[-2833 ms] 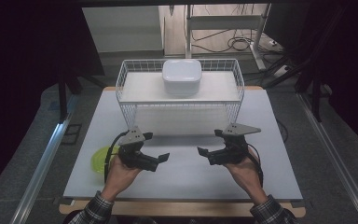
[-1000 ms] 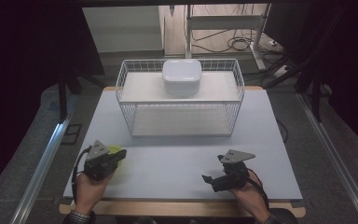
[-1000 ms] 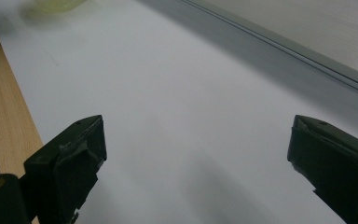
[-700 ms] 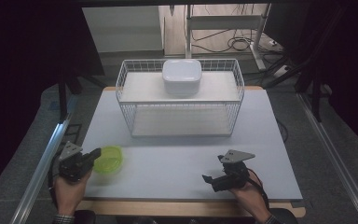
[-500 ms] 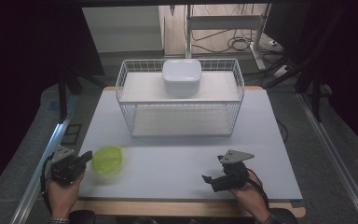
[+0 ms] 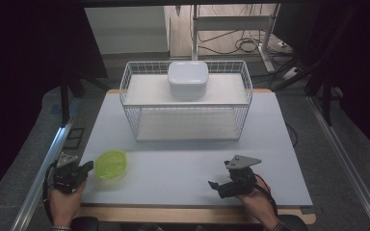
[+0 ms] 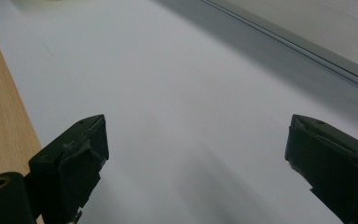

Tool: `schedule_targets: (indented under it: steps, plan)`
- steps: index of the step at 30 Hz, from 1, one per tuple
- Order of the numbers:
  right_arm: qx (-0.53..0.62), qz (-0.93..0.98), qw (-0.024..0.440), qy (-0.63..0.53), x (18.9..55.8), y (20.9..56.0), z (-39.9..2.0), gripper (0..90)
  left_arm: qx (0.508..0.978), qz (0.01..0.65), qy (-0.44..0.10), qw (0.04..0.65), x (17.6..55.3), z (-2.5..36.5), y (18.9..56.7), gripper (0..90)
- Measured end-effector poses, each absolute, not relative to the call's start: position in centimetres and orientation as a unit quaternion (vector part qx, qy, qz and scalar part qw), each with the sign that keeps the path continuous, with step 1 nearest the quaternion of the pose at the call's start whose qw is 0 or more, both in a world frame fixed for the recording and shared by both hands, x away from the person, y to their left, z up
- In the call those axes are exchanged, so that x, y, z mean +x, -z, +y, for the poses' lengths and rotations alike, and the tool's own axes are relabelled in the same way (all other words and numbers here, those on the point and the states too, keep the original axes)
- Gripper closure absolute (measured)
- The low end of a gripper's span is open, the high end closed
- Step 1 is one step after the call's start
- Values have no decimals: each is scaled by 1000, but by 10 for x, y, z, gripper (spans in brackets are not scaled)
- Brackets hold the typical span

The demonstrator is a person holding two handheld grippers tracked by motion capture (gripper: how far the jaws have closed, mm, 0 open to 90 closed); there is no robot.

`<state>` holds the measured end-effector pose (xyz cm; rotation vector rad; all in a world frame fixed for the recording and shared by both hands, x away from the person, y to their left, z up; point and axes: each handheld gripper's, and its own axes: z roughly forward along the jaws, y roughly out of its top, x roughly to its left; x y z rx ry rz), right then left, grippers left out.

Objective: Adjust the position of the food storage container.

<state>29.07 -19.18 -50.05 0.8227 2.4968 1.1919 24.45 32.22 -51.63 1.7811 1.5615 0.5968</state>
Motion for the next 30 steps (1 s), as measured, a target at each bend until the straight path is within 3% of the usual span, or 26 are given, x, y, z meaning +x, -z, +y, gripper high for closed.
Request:
schedule_targets:
  steps: [20, 30]
  plan:
    - [276, 864, 125, -401, 291, 503, -188, 68, 706, 583, -182, 360, 260, 296, 522, 896]
    - [275, 865, 125, -400, 290, 503, -188, 69, 713, 577, -113, 381, 265, 299, 537, 893]
